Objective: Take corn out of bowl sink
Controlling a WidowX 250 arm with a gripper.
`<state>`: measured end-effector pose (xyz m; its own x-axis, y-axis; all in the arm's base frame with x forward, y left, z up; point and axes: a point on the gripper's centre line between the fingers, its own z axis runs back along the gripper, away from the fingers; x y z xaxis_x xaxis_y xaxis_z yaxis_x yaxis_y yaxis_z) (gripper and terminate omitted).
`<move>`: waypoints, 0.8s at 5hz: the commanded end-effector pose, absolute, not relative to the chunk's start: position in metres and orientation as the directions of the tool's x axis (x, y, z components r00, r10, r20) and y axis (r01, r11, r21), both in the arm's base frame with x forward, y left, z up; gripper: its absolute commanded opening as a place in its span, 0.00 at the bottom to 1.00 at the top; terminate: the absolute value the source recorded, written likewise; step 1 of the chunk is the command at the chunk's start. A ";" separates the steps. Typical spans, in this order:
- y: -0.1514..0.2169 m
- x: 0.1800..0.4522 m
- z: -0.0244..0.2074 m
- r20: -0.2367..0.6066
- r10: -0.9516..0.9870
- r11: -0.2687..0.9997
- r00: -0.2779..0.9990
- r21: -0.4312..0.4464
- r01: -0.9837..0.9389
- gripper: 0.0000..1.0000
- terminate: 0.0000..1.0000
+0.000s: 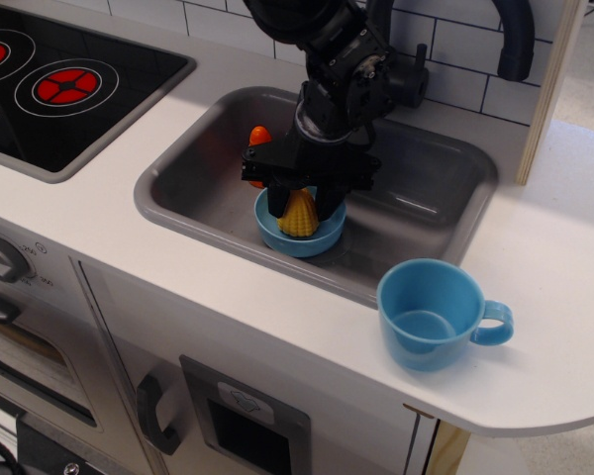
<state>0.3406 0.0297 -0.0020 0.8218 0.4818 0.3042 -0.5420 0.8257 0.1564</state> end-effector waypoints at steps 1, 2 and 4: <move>0.024 0.355 0.065 0.426 0.537 0.795 0.728 0.035 -0.606 0.00 0.00; 0.016 0.358 0.090 0.414 0.584 0.780 0.698 -0.048 -0.624 0.00 0.00; -0.018 0.367 0.079 0.307 0.595 0.793 0.743 -0.076 -0.604 0.00 0.00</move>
<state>0.3614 -0.0210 0.0614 0.7540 0.6009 0.2655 -0.6140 0.7883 -0.0404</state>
